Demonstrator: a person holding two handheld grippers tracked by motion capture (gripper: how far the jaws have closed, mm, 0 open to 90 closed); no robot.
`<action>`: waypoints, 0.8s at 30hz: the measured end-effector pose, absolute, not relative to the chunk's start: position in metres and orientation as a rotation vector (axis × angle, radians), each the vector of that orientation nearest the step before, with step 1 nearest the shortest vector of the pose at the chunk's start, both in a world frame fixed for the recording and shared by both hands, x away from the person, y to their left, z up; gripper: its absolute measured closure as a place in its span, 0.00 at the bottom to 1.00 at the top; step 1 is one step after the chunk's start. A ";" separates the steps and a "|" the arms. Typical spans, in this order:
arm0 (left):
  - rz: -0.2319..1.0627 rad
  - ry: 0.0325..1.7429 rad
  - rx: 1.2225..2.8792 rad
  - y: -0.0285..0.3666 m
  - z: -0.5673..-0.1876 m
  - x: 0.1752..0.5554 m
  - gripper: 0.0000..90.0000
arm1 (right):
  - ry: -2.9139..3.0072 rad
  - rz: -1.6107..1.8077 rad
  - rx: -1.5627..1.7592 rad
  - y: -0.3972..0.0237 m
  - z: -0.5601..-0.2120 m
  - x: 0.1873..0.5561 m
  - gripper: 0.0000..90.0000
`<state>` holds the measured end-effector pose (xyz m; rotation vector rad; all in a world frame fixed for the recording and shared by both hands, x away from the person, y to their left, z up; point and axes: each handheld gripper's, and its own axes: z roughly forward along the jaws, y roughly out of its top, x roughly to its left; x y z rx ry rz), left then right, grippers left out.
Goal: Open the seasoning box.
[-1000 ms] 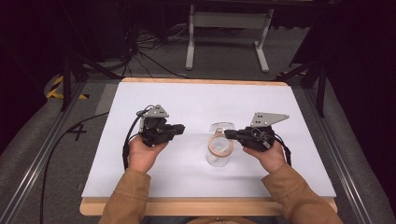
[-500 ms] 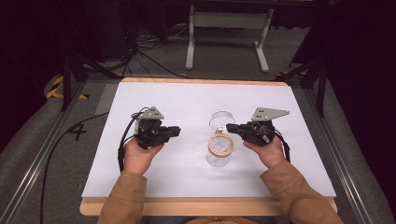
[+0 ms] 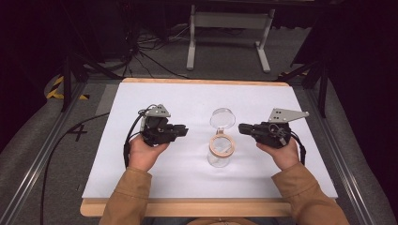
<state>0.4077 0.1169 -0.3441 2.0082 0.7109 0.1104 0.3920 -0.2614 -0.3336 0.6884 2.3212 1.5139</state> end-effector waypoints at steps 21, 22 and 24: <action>0.155 0.806 1.964 0.152 -0.336 0.409 0.79 | 2.192 1.409 0.909 -0.341 -0.320 0.403 0.90; 0.168 0.819 1.970 0.153 -0.337 0.410 0.79 | 2.192 1.409 0.909 -0.341 -0.320 0.403 0.90; 0.169 0.846 1.977 0.156 -0.339 0.411 0.79 | 2.193 1.367 0.941 -0.348 -0.324 0.407 0.89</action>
